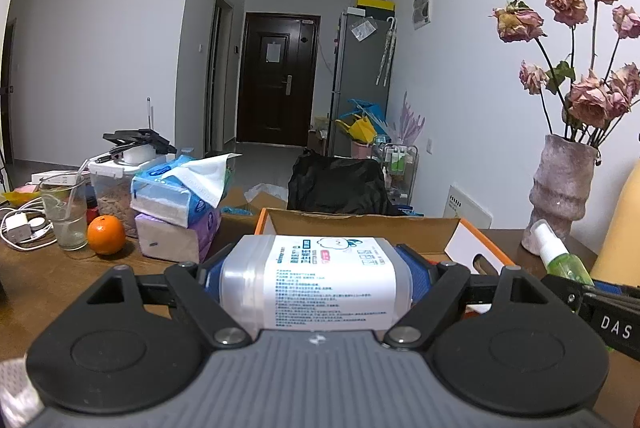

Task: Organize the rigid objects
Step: 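Carry the wipes pack in the left gripper while the right carries the green bottle over the box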

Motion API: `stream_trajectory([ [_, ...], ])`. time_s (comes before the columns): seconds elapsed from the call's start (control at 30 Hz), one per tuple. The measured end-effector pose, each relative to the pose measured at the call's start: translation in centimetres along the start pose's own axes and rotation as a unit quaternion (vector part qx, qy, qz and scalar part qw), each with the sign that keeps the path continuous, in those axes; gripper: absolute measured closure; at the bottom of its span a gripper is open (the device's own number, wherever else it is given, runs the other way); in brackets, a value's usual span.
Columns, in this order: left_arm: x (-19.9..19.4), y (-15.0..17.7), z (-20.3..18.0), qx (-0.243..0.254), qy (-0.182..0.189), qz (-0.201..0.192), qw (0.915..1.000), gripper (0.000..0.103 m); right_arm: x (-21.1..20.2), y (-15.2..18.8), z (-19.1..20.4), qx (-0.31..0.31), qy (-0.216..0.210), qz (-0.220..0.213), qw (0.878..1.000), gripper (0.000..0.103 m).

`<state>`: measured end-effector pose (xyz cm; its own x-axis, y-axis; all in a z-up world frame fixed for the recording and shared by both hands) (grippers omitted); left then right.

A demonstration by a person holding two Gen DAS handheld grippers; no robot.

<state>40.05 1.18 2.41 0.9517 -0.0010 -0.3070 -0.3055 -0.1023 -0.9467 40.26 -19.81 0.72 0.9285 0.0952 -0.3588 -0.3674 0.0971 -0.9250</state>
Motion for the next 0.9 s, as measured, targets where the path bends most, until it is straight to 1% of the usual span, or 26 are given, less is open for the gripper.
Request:
stream_trajectory([
  [0.33,3.2,-0.5,-1.4,-0.001,0.0,0.001,1.0,0.02,2.8,-1.5,-1.3,0.006,0.005,-0.008,1.0,0.073],
  [0.9,8.9,-0.7,-2.5,0.013,-0.004,0.015,0.9998,0.02,9.1,-3.4,-2.3,0.001,0.015,0.009,1.0,0.073],
])
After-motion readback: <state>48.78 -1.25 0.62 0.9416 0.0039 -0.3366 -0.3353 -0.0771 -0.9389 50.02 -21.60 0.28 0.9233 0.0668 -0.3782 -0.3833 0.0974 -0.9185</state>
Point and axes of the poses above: each gripper's, at about its wrist camera, not at the fingertips, and x roughly the way its jaws point, z to its left, y to its underside, the point moved 2 cm from there along x, roughly the way its jaws point, and after that the axes turned 2 degrees about y, right-handed, at the moved point
